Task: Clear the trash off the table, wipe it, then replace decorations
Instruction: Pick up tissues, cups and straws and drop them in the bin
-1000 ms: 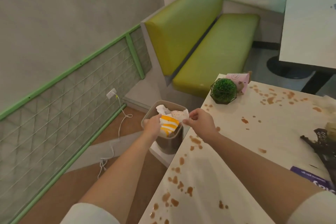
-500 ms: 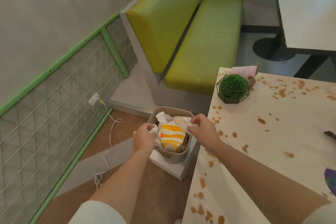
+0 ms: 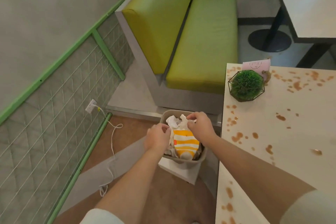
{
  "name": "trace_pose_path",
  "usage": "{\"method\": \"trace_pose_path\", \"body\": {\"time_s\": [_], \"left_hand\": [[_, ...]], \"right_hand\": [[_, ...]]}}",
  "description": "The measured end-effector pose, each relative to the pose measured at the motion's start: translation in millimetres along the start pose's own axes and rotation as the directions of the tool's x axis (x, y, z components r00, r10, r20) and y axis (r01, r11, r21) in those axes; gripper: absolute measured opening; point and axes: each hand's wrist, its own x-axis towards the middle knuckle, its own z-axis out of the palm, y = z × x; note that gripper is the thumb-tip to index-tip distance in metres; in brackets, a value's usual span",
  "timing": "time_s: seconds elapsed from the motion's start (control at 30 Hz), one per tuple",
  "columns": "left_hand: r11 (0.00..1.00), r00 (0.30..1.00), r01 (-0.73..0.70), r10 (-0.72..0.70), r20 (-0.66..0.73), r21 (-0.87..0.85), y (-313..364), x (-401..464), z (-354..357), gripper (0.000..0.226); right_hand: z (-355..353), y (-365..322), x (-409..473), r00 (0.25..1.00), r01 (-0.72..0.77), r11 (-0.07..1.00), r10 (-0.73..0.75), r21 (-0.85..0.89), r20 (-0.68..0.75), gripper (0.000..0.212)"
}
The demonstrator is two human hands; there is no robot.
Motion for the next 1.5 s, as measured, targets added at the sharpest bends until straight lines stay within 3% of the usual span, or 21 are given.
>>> {"method": "trace_pose_path", "body": {"time_s": [0.1,0.2,0.37,0.8,1.17,1.37,1.5], "left_hand": [[0.997,0.999,-0.051,0.052,0.016,-0.062,12.8,0.1,-5.1,0.017],[0.988,0.992,-0.11,0.115,0.044,-0.106,34.5,-6.6,-10.9,0.02],[0.972,0.976,-0.185,0.199,0.086,-0.142,91.2,-28.6,-4.2,0.018],[0.914,0.896,-0.38,0.402,0.189,-0.14,289.5,-94.5,56.1,0.021],[0.882,0.865,-0.458,0.47,0.176,-0.107,426.1,-118.0,136.3,0.025],[0.83,0.814,-0.557,0.54,0.215,0.021,453.7,-101.2,190.4,0.03],[0.79,0.769,-0.606,0.554,0.32,0.089,451.9,-93.3,227.6,0.036]], "right_hand": [[-6.4,9.3,-5.3,0.995,-0.047,0.997,0.053,-0.063,0.09,0.033],[-26.9,14.1,-11.2,0.989,-0.113,0.993,0.115,-0.023,0.088,0.029],[-89.1,22.1,-22.2,0.992,-0.118,0.987,0.123,0.11,-0.041,0.016],[-272.5,107.7,-47.6,0.946,-0.133,0.96,0.197,0.245,-0.259,0.012],[-400.7,194.0,-13.6,0.925,-0.129,0.99,0.142,0.062,-0.351,0.023],[-444.8,236.6,17.7,0.933,-0.108,0.994,0.098,-0.008,-0.347,0.027],[-464.7,266.1,36.5,0.931,-0.138,0.988,0.103,-0.076,-0.349,0.027]]}}
